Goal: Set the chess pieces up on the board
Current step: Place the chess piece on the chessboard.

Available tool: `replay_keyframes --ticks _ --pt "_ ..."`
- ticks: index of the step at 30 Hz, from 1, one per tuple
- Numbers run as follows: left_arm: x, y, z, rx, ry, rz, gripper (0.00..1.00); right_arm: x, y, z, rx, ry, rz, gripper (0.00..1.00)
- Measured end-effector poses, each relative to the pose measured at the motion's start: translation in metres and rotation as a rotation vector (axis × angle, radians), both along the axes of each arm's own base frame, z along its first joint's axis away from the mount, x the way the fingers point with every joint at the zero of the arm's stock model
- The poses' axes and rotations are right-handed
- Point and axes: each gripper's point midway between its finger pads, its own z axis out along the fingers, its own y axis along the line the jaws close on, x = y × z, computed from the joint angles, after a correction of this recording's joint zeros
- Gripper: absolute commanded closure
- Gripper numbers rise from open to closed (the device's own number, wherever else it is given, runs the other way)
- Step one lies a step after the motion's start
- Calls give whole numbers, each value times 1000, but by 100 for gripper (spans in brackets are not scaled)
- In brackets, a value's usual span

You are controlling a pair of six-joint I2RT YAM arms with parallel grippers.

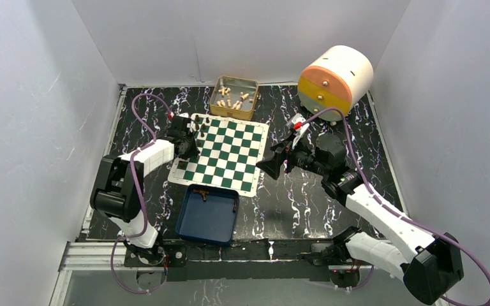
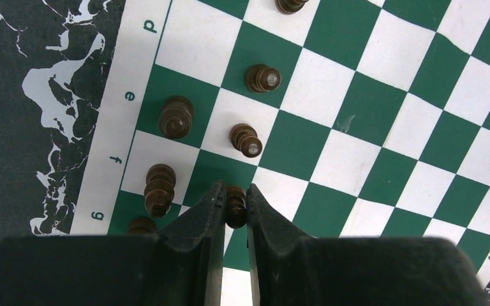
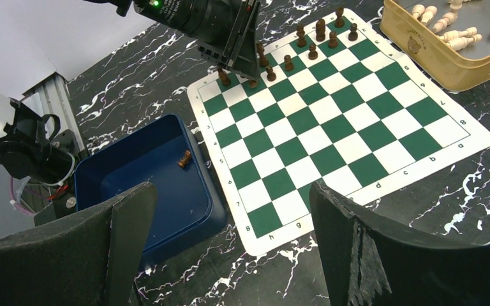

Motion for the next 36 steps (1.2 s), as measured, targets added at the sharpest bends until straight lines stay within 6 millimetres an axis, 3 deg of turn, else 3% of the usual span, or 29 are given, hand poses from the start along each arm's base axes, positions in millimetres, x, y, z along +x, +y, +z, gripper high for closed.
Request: replay_keyframes --ticks 10,15,21,36 --pt "-6 2 -12 18 43 -9 91 1 -1 -2 -5 4 -8 1" --pt "-5 2 -12 23 42 -13 82 1 -2 -3 -10 7 -13 1" --pt "-5 4 -12 32 42 -17 87 2 -2 -3 -11 11 -18 1" --pt "0 4 -8 43 29 -25 81 4 -4 -5 -17 15 -37 1"
